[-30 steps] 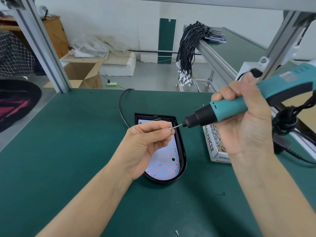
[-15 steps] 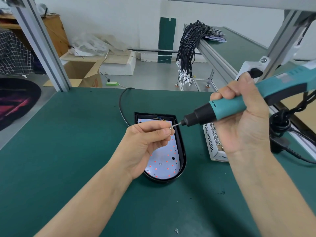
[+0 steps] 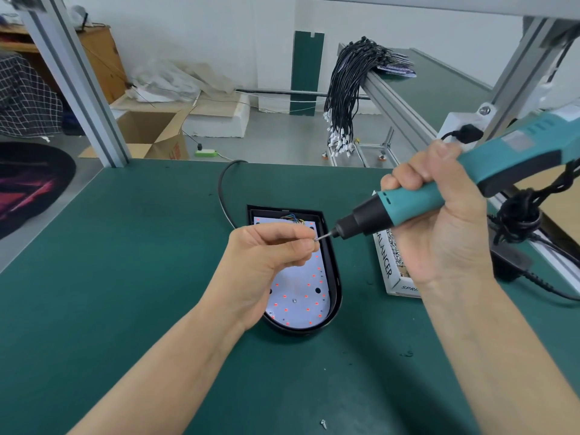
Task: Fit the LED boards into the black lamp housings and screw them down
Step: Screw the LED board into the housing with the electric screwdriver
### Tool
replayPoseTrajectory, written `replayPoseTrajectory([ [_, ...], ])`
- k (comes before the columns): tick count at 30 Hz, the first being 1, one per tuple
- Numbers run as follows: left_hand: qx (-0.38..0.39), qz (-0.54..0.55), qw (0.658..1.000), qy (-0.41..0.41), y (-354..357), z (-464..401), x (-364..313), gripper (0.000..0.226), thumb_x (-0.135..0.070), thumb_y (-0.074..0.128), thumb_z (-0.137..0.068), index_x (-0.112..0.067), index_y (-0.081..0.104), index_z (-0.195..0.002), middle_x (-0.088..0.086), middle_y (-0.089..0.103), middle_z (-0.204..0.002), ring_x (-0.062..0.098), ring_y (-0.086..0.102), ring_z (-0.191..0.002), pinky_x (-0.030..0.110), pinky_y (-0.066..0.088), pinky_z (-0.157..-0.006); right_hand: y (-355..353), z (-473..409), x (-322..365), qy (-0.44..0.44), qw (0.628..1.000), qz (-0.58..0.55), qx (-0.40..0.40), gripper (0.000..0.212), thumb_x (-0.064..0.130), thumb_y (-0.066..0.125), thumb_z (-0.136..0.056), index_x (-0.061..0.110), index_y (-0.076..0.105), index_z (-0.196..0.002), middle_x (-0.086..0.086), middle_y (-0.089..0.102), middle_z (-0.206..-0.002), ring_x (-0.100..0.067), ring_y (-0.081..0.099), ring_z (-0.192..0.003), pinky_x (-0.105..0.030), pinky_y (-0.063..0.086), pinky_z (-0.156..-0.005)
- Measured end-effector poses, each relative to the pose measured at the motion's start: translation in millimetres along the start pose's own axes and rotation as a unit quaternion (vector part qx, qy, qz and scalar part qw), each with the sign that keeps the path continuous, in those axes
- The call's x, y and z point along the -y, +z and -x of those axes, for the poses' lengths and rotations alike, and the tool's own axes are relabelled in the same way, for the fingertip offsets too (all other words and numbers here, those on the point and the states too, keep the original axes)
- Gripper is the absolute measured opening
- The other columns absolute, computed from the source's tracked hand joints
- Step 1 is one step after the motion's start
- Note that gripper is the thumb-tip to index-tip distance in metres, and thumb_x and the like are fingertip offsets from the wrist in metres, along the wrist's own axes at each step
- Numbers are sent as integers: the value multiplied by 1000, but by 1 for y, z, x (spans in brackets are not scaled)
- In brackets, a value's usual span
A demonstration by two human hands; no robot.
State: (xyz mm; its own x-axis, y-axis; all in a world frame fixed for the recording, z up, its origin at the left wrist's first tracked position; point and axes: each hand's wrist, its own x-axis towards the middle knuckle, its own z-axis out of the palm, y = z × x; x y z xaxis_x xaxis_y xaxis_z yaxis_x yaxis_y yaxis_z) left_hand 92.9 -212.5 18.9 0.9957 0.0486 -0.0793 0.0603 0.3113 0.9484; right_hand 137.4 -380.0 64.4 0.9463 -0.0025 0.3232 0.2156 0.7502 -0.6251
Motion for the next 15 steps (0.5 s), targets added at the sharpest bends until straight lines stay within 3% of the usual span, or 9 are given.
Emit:
replayPoseTrajectory([
  [7,-47,-164,979,110,3,-2,-4,30,8,72,-75,-20,77,-67,-3,73,-69,9,65,-66,18,52,-68,2,1,-8,-26,1000,-12,-5,21,10,63,-83,21,49,-72,8,49,-65,-7,48,-55,-24,45,-65],
  [11,-81,-184,968,149,6,-4,-3,35,7,72,-77,-25,76,-64,-8,73,-68,4,66,-66,14,50,-65,0,5,-17,-53,997,-20,-61,19,16,62,-85,19,44,-80,7,47,-71,-7,47,-58,-23,45,-68],
  [15,-86,-190,967,145,3,-5,2,30,5,72,-78,-24,76,-68,-6,74,-70,6,65,-67,15,51,-64,-2,8,-23,-49,996,-17,-68,22,18,64,-83,20,42,-79,7,46,-74,-7,48,-59,-23,45,-68],
])
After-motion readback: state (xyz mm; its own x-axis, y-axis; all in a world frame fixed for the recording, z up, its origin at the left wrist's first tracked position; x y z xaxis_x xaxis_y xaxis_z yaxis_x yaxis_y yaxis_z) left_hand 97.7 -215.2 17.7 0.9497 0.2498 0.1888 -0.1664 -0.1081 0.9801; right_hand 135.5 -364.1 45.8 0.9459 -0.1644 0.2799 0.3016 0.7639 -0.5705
